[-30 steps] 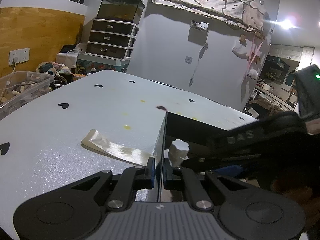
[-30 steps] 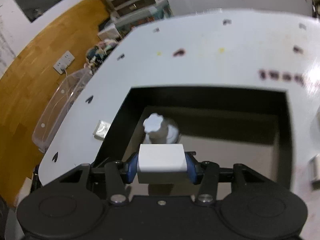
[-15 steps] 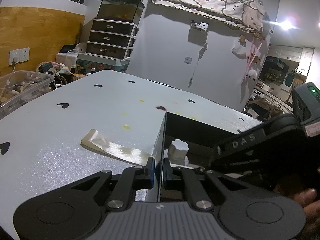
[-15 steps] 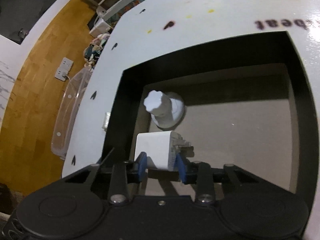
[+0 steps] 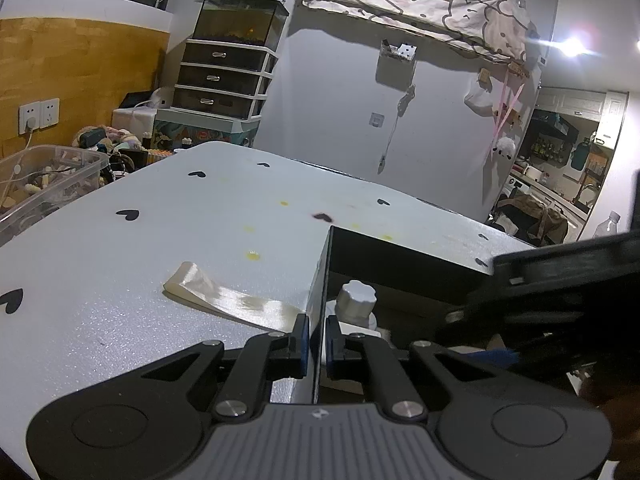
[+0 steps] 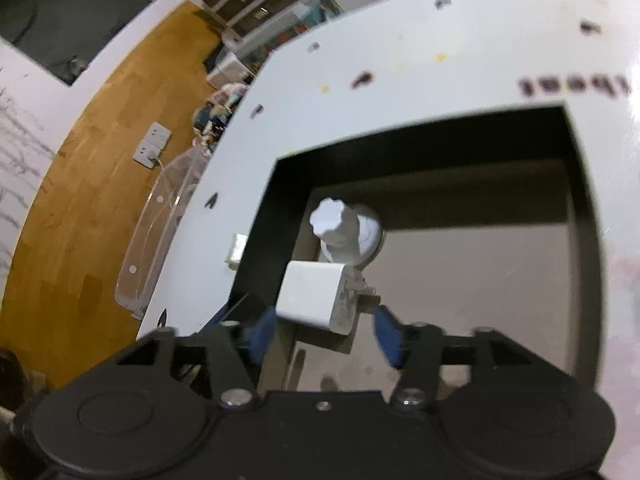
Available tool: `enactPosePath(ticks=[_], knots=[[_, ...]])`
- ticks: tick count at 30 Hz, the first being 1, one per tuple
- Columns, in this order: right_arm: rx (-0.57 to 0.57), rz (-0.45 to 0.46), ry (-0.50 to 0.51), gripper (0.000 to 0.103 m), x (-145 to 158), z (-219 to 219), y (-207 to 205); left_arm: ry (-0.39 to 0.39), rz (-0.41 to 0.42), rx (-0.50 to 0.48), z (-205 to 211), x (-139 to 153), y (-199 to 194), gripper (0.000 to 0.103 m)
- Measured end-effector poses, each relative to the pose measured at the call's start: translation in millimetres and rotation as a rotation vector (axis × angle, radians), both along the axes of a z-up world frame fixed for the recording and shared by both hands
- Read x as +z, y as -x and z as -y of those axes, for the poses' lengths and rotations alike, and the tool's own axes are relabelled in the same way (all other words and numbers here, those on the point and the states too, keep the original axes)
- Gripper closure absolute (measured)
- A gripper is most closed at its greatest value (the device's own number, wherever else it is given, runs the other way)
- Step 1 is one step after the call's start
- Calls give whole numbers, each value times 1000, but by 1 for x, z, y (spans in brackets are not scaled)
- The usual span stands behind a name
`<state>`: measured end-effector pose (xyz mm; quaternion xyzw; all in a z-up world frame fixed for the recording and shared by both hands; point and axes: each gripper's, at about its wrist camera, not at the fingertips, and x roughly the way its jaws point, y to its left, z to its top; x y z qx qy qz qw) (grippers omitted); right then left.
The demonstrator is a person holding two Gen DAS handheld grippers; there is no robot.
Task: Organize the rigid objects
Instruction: 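Lower the white charger into the black box and release it, then grasp the white block with brown cylinder using the right gripper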
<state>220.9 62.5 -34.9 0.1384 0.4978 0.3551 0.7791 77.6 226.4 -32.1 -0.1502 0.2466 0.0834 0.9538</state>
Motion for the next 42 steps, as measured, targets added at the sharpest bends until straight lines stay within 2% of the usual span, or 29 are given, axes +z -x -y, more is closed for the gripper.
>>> enactPosePath(ticks=[3,5,7,13,17,21,33,36,40,42], knots=[[12,82,-4,20,10,14,7,-2,0,3,0,1,0,96],[39,130,-26,18,14,23,10,-5,0,6,1,1,1,96],[37,181,-20,8,20,32,15,-7,0,8,2,2,2,96],[28,385,-32,2,38,60,40,-16,-1,13,4,3,3,96],[-20,512,-9,0,42,85,55,-18,1,14,4,3,3,96],[-86,590,36,0,36,107,64,-19,2,17,4,4,4,96],[-312,572,147,1,-1,163,50,-21,4,23,5,4,5,96],[-338,570,194,9,-10,164,44,-21,3,23,5,4,5,96],[-312,585,235,19,-23,160,33,-19,2,24,4,4,5,96],[-298,589,258,21,-28,157,28,-19,2,24,3,3,5,96]])
